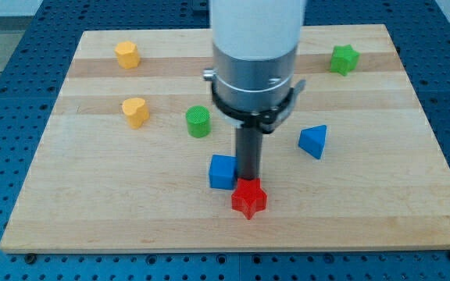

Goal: Move the blue cube to the left of the yellow heart

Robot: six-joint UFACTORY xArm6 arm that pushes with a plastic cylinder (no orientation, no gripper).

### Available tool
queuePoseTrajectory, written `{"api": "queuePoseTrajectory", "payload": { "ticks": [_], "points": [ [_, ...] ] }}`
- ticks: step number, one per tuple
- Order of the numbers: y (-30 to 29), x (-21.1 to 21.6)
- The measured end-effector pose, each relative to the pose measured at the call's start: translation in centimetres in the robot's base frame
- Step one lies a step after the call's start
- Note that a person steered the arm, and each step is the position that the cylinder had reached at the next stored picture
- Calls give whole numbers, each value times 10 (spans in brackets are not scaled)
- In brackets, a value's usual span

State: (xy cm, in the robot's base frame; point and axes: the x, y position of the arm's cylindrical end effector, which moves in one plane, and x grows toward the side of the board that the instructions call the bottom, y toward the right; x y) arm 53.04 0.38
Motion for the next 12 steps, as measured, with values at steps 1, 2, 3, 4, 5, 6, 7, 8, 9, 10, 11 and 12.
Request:
{"api": "queuePoseTrajectory", "payload": {
  "ticks": [1,2,3,4,5,6,7,8,9,10,11,12],
  "points": [
    [-80,0],
    [-138,-26],
    [-171,-32],
    [-178,36],
    [-196,19],
    [-197,-8],
    [-188,-33],
    [-191,-74],
    [-222,-80],
    [-244,-66],
    [-247,-64],
    [-255,-64]
  ]
}}
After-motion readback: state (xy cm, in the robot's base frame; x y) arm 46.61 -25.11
